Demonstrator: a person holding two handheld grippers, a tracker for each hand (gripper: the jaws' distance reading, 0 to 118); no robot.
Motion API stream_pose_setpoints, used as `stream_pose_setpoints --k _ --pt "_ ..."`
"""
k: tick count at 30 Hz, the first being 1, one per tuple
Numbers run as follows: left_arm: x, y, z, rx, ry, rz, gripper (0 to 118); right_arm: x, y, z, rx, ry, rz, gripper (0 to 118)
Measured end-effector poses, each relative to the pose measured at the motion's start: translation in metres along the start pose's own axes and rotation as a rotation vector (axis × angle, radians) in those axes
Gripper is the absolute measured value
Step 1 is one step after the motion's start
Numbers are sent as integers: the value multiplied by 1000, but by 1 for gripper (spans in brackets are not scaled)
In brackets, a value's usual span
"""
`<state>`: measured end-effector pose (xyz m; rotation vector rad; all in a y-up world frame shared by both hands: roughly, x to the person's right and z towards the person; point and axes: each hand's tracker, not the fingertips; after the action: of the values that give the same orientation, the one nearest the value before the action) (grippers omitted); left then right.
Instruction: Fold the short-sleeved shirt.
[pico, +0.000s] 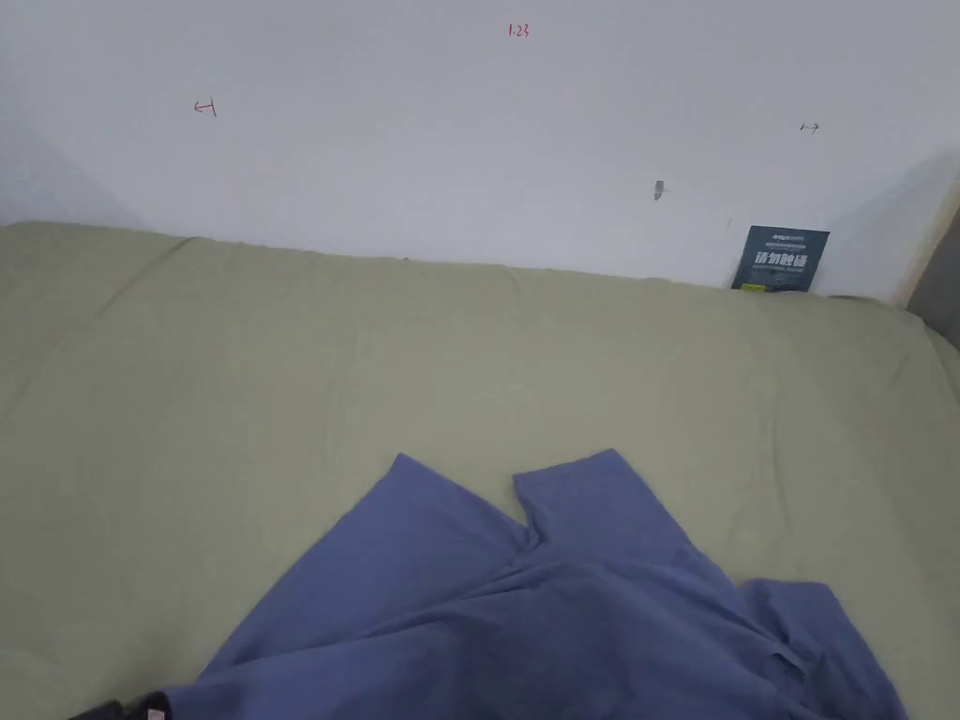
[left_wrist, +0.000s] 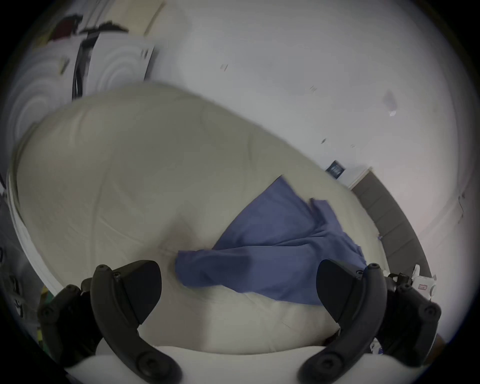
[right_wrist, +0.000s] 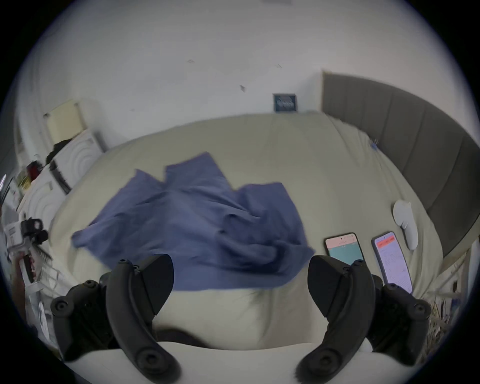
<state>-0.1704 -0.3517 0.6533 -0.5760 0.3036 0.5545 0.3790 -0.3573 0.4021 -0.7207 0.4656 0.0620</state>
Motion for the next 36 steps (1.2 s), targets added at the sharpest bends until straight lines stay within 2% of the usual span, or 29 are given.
stream_pose_setpoints --k 2,3,4,5,6,7,8,10,11,12,13,14,15,16,17,20,23,27,28,29,30,31,36 --pt "5 -18 20 -31 70 -71 118 -29 -10 29 15 24 44 107" --pt "8 -30 28 -39 128 -114 115 -41 -15 38 6 42 67 103" --pt "9 -40 34 -49 172 -177 105 -52 -23 47 19 63 80 88" --pt "-3 -49 33 -90 195 -187 74 -62 -29 54 35 74 76 52" --pt "-6 -55 35 -114 202 -180 0 -72 -33 57 33 61 71 0" --pt "-10 -57 31 -167 213 -169 0 -80 -37 58 26 44 67 0" --pt "-17 -64 31 -206 150 -146 0 -84 -41 60 38 56 56 0" --pt "-30 -60 24 -197 164 -148 0 -91 -45 58 14 136 39 0" --pt "-35 -53 19 -210 164 -176 0 -96 -48 57 10 115 50 0" --pt "-40 -45 11 -228 162 -201 17 -99 -51 55 5 110 66 0" --pt "-40 -35 -4 -234 164 -263 56 -101 -53 53 -4 118 81 0" --pt "-46 -25 -16 -242 171 -311 102 -101 -52 51 -15 123 81 0" --pt "-53 -15 -32 -274 151 -377 102 -102 -53 49 -24 123 77 0" --pt "-59 -7 -49 -295 155 -435 113 -101 -55 48 -30 122 65 0" --pt "-57 4 -66 -211 106 -529 118 -101 -56 47 -38 128 50 0" --pt "-73 24 -123 -332 138 -608 117 -100 -57 45 -59 123 28 0" --pt "-52 30 -133 -404 140 -693 117 -94 -60 41 -76 100 6 0" --pt "-57 24 -156 -443 -8 -806 103 -87 -58 38 -96 88 -32 0" --pt "-54 22 -158 -448 -11 -826 93 -85 -58 37 -101 85 -41 0" --pt "-54 21 -161 -491 -19 -815 76 -84 -58 36 -103 83 -48 0" --pt "-52 20 -163 -527 -9 -797 36 -83 -56 36 -104 83 -51 0" --pt "-50 20 -161 -547 -33 -730 12 -82 -54 35 -105 81 -52 0" --pt "-34 17 -138 -484 -4 -625 10 -76 -36 29 -100 96 -30 0"
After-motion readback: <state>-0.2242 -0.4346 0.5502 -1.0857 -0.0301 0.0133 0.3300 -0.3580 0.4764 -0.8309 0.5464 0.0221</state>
